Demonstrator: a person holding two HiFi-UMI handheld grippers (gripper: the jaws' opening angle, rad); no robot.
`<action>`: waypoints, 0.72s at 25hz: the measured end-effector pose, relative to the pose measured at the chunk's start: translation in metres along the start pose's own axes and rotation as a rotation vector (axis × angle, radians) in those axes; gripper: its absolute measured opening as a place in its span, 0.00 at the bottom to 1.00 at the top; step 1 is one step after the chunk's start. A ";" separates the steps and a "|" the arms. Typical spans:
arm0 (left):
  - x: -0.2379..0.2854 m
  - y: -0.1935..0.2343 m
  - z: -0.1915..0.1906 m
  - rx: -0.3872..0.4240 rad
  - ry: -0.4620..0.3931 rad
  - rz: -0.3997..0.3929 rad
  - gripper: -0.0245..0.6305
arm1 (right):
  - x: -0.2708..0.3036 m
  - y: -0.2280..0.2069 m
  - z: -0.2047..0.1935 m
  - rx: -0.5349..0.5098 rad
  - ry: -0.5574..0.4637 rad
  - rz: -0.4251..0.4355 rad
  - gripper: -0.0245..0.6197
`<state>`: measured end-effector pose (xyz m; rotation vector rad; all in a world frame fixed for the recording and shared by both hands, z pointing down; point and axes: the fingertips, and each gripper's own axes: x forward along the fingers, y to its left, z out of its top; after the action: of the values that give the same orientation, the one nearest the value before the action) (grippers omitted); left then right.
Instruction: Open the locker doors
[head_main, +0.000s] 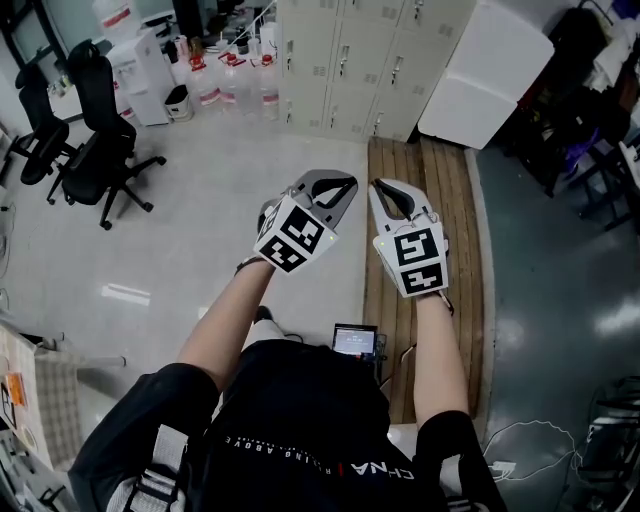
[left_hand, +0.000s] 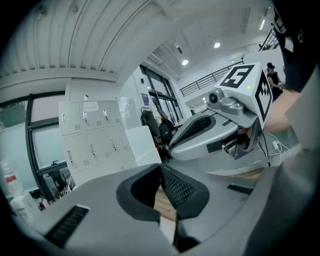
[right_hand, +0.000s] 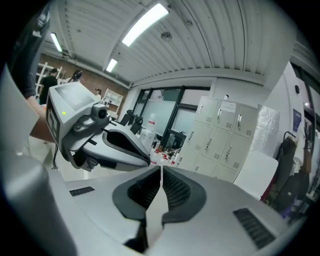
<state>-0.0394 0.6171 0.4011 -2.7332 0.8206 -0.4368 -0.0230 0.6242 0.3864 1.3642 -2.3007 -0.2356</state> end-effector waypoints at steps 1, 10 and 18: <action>0.001 0.001 0.001 -0.005 -0.004 -0.001 0.07 | 0.000 0.000 0.000 0.004 0.000 0.005 0.10; 0.008 0.000 0.006 0.000 0.002 -0.004 0.07 | 0.000 -0.019 -0.001 -0.006 0.003 -0.060 0.10; 0.010 0.009 0.007 -0.039 -0.018 0.064 0.07 | -0.002 -0.033 -0.011 0.030 0.002 -0.079 0.10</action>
<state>-0.0334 0.6054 0.3943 -2.7328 0.9186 -0.3865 0.0084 0.6108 0.3832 1.4709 -2.2594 -0.2253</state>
